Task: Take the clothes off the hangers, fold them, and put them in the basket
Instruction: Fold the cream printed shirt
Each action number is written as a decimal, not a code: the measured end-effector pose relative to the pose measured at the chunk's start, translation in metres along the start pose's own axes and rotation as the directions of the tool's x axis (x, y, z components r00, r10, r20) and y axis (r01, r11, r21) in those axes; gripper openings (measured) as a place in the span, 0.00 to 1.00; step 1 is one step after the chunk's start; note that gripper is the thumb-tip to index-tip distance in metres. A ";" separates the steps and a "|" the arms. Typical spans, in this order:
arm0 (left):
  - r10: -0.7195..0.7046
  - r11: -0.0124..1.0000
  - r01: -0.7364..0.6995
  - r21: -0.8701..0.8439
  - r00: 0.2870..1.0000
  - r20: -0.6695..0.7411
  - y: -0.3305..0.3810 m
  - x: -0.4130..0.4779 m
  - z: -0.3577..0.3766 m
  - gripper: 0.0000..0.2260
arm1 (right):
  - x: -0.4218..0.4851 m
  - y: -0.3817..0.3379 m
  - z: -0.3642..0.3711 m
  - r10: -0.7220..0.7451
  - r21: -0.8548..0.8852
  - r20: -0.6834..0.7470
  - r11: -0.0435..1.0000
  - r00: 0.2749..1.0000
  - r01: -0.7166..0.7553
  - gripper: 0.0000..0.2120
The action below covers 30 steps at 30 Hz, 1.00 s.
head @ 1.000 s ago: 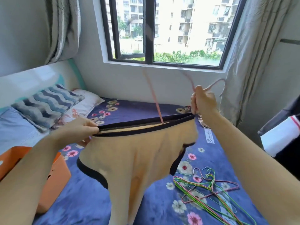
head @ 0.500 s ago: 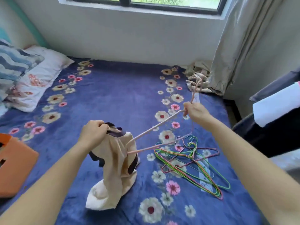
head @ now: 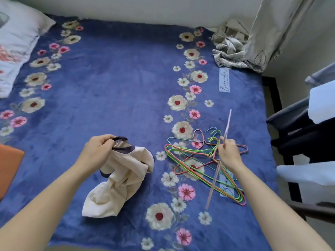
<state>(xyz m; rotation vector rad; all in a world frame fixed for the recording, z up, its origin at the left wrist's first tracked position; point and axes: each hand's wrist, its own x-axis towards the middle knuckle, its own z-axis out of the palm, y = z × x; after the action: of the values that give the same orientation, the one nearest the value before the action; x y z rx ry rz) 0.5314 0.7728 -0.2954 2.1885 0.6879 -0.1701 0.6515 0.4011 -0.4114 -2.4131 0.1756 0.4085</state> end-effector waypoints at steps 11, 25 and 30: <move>-0.002 0.994 0.003 -0.113 1.000 0.012 0.022 0.014 0.013 0.17 | 0.012 0.033 0.020 0.246 0.219 0.272 0.925 0.930 -0.309 0.05; -0.071 0.949 0.111 -0.295 0.987 0.141 0.033 -0.024 -0.052 0.17 | -0.078 -0.142 0.058 -0.119 0.286 0.665 0.953 0.738 -0.104 0.04; -0.202 0.744 0.414 -0.524 0.888 0.414 0.031 -0.040 -0.083 0.10 | -0.149 -0.239 0.086 -0.551 0.551 0.684 0.819 0.477 0.156 0.27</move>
<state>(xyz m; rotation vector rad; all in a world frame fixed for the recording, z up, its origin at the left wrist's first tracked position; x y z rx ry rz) 0.5050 0.8016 -0.2068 1.3713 0.7833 -0.4253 0.5453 0.6417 -0.2792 -1.5221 -0.6273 1.1281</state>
